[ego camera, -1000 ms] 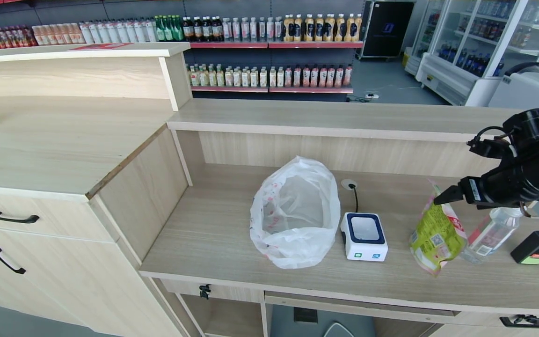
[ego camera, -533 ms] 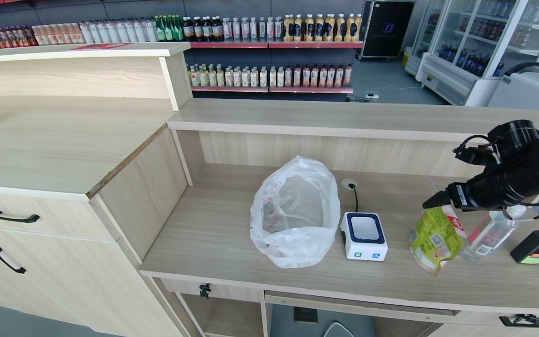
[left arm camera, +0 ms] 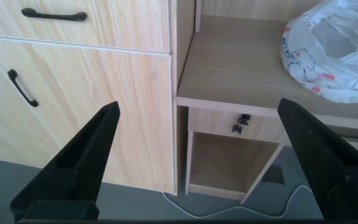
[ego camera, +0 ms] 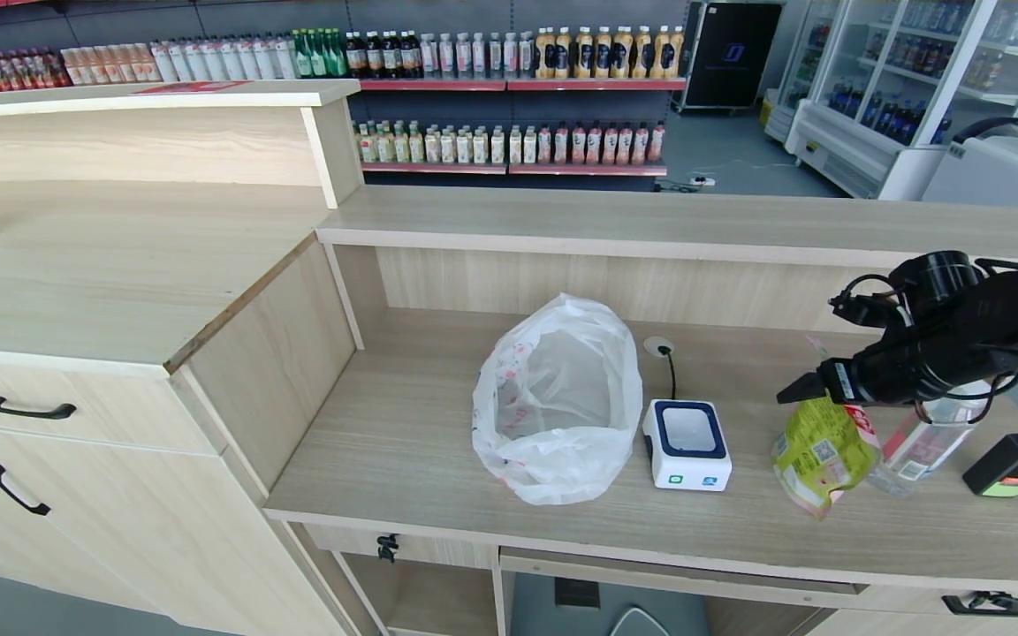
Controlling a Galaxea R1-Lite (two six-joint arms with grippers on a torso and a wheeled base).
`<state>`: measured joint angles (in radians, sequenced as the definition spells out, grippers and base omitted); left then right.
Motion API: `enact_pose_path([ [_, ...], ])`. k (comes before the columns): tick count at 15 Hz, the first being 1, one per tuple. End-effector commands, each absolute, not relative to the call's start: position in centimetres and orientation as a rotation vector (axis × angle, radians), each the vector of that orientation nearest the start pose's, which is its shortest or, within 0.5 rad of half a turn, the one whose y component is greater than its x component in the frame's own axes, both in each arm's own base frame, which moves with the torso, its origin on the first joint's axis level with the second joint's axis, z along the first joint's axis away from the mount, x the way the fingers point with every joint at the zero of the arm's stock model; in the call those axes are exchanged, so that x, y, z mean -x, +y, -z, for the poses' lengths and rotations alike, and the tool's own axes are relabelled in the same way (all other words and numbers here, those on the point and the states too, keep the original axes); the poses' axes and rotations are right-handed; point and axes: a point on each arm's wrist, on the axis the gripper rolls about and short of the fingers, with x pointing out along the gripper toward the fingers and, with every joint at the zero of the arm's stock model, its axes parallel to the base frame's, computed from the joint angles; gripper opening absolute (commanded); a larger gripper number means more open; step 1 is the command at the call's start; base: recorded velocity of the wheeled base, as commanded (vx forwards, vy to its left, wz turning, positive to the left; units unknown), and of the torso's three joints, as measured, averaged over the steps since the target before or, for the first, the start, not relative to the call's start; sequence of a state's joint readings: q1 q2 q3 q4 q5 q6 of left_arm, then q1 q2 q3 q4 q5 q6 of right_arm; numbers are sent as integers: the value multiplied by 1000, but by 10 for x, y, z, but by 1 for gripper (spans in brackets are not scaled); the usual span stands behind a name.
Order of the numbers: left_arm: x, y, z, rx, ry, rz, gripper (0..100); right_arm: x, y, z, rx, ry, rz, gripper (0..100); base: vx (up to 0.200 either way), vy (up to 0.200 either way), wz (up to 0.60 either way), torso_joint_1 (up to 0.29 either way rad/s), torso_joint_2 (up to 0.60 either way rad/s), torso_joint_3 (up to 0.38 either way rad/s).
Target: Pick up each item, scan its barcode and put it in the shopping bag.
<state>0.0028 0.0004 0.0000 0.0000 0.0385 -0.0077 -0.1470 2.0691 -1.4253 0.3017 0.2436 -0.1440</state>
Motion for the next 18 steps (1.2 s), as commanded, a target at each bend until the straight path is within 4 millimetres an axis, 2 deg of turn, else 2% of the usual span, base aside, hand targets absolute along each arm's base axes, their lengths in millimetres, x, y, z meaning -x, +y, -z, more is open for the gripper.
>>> enact_pose_path([
  [1, 23, 1, -75, 8, 0, -41, 100, -390, -52, -126, -53, 926, -158, 100, 0, 0, 0, 0, 0, 0],
  [11, 23, 1, -75, 9, 0, -41, 100, -389, -62, -109, -91, 926, -181, 100, 0, 0, 0, 0, 0, 0],
  [12, 23, 1, -75, 9, 0, -41, 100, -388, -63, -105, -97, 911, -192, 0, 0, 0, 0, 0, 0, 0],
  [14, 23, 1, -75, 9, 0, -41, 100, -384, -64, -97, -97, 928, -186, 0, 0, 0, 0, 0, 0, 0],
  [18, 23, 1, -75, 9, 0, -41, 100, -377, -69, -103, -82, 920, -180, 0, 0, 0, 0, 0, 0, 0],
])
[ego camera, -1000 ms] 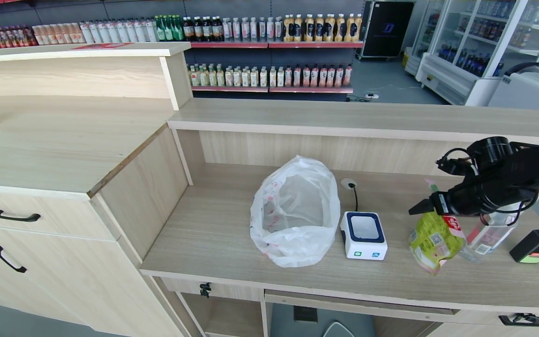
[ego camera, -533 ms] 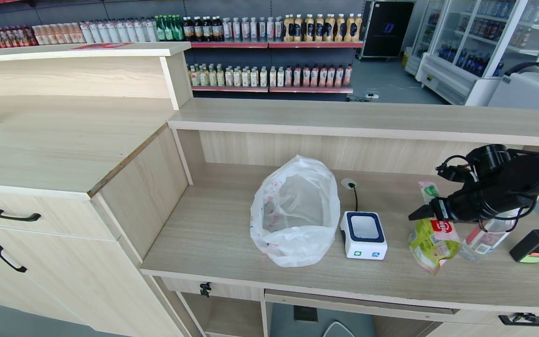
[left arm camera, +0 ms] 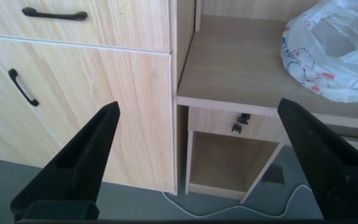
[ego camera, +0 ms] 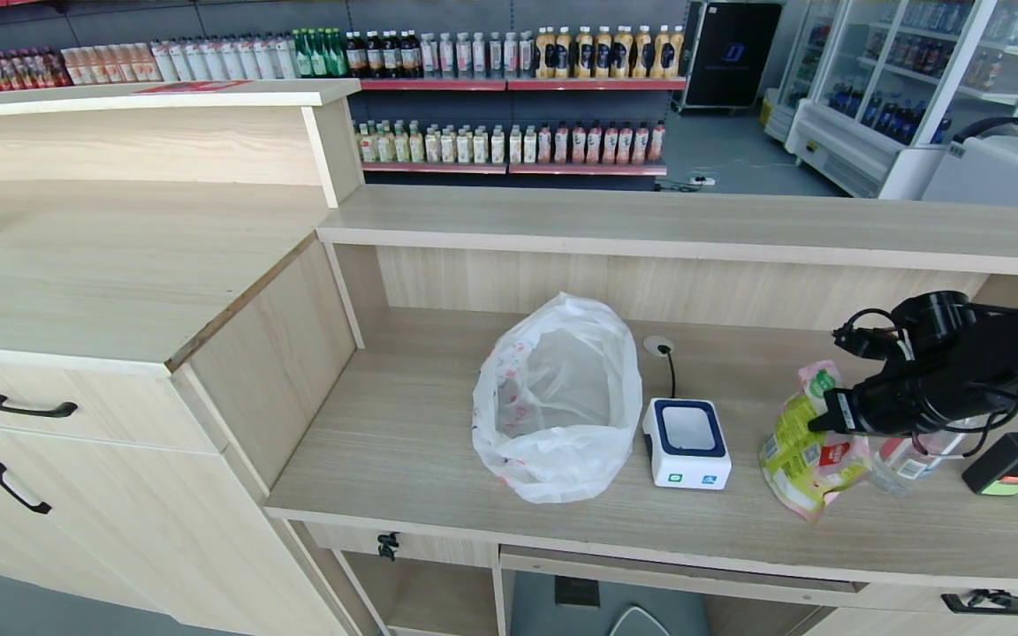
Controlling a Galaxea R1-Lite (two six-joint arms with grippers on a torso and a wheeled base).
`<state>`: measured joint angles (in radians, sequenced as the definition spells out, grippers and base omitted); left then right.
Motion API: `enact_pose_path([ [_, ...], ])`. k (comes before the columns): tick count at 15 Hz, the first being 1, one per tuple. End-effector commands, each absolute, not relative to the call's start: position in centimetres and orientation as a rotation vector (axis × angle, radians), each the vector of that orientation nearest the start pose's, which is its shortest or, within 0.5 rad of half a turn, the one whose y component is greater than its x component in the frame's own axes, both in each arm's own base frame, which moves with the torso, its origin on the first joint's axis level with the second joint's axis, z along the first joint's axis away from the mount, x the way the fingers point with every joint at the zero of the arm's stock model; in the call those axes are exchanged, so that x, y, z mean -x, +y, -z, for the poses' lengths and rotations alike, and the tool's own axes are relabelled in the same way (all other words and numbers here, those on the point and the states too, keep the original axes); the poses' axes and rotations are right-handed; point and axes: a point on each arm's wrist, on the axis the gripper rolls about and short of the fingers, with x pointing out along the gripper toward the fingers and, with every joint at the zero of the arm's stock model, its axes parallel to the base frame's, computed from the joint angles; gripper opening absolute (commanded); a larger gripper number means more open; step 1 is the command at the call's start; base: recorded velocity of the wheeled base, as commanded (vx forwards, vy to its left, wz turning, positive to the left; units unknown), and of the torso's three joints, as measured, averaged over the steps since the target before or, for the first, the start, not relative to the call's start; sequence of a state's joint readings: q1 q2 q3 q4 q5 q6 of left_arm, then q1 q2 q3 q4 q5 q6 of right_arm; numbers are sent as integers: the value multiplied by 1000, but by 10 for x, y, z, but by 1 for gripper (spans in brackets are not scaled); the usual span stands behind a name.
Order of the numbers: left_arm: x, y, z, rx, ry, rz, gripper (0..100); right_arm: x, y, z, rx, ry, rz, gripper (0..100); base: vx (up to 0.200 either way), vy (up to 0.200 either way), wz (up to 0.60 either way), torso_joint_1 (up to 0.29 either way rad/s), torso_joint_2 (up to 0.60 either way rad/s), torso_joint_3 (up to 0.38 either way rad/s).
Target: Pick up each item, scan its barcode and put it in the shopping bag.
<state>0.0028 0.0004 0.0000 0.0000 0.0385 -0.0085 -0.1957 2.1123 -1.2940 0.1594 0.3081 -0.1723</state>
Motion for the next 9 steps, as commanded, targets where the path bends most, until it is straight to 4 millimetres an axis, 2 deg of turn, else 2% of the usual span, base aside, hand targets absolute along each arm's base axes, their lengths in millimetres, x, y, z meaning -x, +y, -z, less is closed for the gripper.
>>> enact_pose_path([
  [1, 23, 1, -75, 9, 0, -40, 100, -374, -69, -109, -63, 904, -189, 0, 0, 0, 0, 0, 0, 0],
  [2, 23, 1, -75, 9, 0, -41, 100, -370, -69, -120, -49, 876, -202, 0, 0, 0, 0, 0, 0, 0],
  [4, 23, 1, -75, 9, 0, -40, 100, -353, -64, -157, -93, 768, -339, 0, 0, 0, 0, 0, 0, 0],
  [7, 23, 1, -75, 9, 0, -43, 100, -307, -58, -225, -177, 573, -615, 0, 0, 0, 0, 0, 0, 0],
  [8, 23, 1, -75, 9, 0, -41, 100, -299, -59, -234, -185, 541, -650, 0, 0, 0, 0, 0, 0, 0],
  [9, 23, 1, -75, 9, 0, -41, 100, -279, -65, -256, -199, 434, -750, 0, 0, 0, 0, 0, 0, 0],
])
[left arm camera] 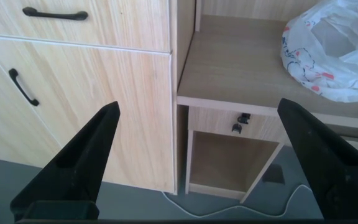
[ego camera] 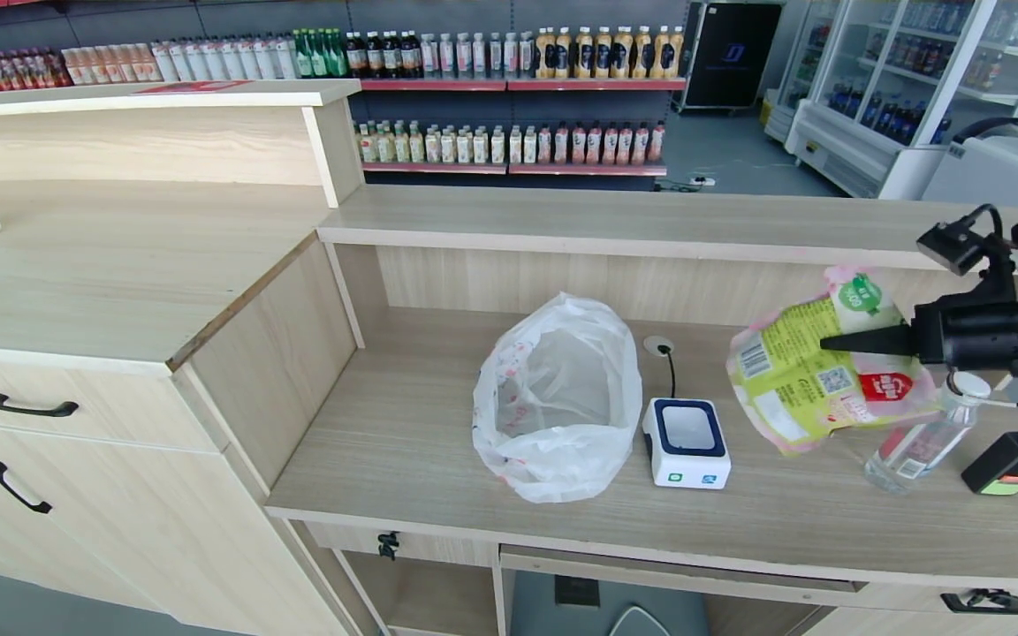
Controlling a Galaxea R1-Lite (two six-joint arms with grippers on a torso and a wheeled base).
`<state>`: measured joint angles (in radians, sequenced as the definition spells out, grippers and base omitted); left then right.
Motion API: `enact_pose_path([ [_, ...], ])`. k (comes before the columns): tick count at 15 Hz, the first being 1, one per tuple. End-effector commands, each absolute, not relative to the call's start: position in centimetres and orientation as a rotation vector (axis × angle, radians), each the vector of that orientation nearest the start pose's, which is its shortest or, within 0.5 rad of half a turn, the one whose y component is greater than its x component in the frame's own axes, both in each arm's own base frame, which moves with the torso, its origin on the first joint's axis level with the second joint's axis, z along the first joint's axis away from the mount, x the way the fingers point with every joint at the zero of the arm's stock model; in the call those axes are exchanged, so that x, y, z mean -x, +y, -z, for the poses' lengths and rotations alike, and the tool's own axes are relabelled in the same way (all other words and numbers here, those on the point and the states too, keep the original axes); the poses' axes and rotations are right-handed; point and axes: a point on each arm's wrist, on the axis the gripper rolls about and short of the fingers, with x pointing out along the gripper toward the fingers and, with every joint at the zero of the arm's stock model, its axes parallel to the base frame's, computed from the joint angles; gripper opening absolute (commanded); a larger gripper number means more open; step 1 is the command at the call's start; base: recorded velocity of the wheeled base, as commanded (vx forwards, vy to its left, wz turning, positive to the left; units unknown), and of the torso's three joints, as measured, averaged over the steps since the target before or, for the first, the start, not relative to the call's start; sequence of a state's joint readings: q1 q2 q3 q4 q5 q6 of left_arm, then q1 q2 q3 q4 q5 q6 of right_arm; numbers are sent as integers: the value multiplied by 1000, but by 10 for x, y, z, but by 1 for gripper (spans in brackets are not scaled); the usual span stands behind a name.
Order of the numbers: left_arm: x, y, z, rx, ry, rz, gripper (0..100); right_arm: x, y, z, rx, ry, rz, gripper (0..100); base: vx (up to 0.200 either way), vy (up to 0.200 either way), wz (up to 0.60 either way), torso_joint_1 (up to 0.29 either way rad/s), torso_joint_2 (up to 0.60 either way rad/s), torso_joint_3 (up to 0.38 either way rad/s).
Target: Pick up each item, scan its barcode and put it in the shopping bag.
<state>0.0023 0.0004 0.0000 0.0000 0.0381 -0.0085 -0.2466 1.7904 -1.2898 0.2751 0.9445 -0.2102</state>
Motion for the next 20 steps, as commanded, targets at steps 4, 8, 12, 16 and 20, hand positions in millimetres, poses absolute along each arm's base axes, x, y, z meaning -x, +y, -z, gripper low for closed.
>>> enact_pose_path([
  [4, 23, 1, -75, 9, 0, -41, 100, -219, -85, -297, -195, 165, -1007, 0, 0, 0, 0, 0, 0, 0],
  [8, 23, 1, -75, 8, 0, -41, 100, -159, -58, -300, -3, 2, -1086, 0, 0, 0, 0, 0, 0, 0],
  [12, 23, 1, -75, 9, 0, -41, 100, -118, -12, -304, 135, -100, -1274, 0, 0, 0, 0, 0, 0, 0],
  [16, 23, 1, -75, 9, 0, -41, 100, -102, 4, -313, 194, -145, -1352, 0, 0, 0, 0, 0, 0, 0],
  [20, 23, 1, -75, 9, 0, -41, 100, -94, 5, -337, 233, -176, -1338, 0, 0, 0, 0, 0, 0, 0],
])
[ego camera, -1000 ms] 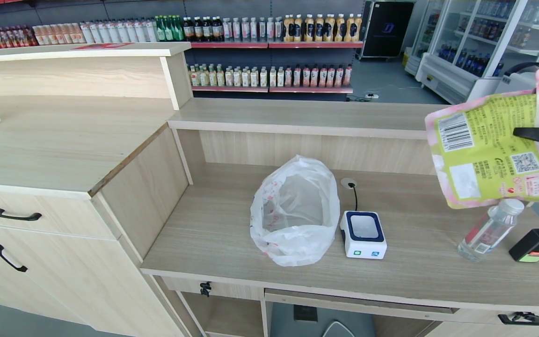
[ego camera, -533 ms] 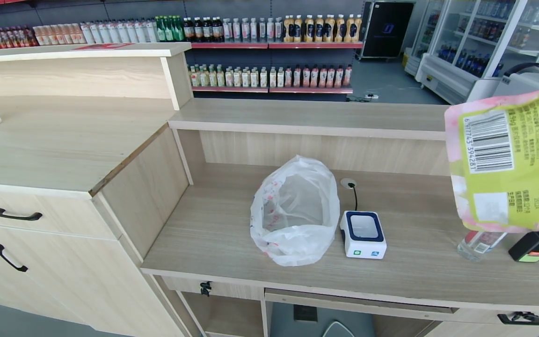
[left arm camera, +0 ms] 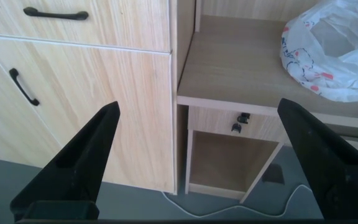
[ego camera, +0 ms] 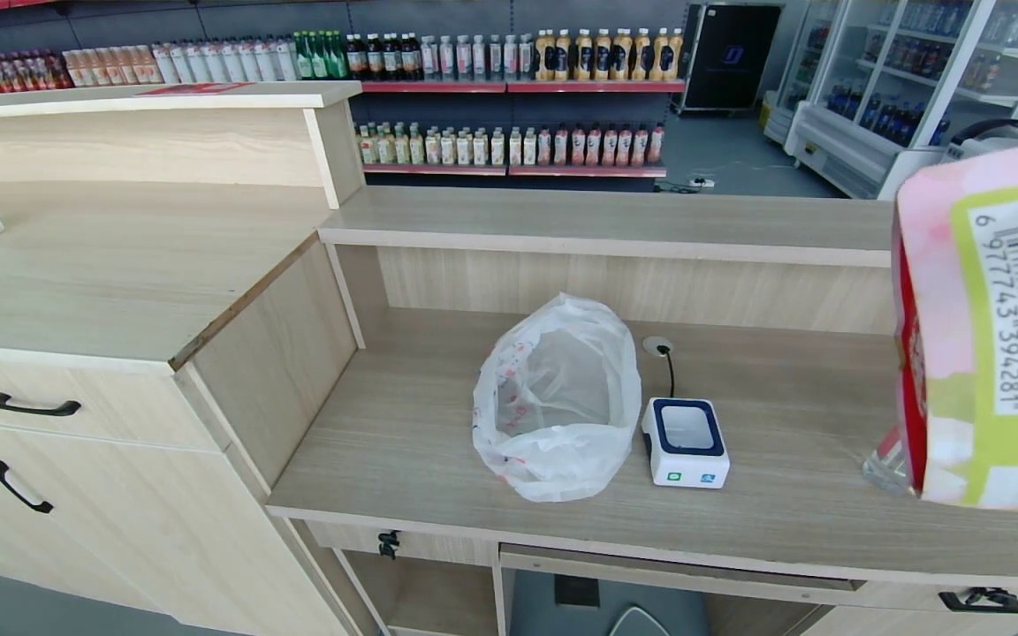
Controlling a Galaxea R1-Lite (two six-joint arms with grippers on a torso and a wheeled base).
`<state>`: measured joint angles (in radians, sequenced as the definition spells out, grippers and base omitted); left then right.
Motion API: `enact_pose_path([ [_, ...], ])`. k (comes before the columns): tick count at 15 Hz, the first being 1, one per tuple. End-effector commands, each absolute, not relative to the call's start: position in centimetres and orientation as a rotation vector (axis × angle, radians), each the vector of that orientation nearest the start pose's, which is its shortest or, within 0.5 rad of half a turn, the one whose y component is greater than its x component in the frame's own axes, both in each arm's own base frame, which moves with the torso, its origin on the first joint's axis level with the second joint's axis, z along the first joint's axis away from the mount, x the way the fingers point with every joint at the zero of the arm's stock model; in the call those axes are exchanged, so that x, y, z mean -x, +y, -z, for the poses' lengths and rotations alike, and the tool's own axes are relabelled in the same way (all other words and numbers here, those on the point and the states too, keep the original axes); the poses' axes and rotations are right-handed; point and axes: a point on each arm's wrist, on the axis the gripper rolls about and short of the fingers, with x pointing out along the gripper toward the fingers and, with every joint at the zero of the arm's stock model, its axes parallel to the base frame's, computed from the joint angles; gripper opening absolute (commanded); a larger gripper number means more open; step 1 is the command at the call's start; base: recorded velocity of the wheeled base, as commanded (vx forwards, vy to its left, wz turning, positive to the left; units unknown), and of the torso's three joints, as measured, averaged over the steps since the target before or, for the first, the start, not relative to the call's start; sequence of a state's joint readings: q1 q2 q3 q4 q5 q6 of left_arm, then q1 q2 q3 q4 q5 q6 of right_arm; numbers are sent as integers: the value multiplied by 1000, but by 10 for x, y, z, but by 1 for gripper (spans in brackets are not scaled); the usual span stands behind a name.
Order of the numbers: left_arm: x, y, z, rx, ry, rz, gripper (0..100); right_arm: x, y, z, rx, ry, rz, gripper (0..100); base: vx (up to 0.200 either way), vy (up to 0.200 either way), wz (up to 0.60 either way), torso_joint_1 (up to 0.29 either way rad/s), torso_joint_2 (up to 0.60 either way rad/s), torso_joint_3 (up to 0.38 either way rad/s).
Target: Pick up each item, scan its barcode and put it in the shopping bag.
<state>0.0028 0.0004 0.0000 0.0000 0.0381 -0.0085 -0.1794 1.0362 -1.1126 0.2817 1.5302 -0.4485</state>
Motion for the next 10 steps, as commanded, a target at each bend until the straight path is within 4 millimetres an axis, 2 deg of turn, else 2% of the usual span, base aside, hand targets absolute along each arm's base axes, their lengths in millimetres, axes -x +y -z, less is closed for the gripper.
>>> enact_pose_path([
  [1, 23, 1, -75, 8, 0, -41, 100, -93, 5, -338, 221, -166, -1333, 0, 0, 0, 0, 0, 0, 0],
  [3, 23, 1, -75, 8, 0, -43, 100, -91, 6, -339, 194, -145, -1336, 0, 0, 0, 0, 0, 0, 0],
  [7, 23, 1, -75, 9, 0, -40, 100, -115, 9, -341, 152, -93, -1347, 0, 0, 0, 0, 0, 0, 0],
  [10, 23, 1, -75, 9, 0, -41, 100, -104, 15, -341, 139, -72, -1349, 0, 0, 0, 0, 0, 0, 0],
])
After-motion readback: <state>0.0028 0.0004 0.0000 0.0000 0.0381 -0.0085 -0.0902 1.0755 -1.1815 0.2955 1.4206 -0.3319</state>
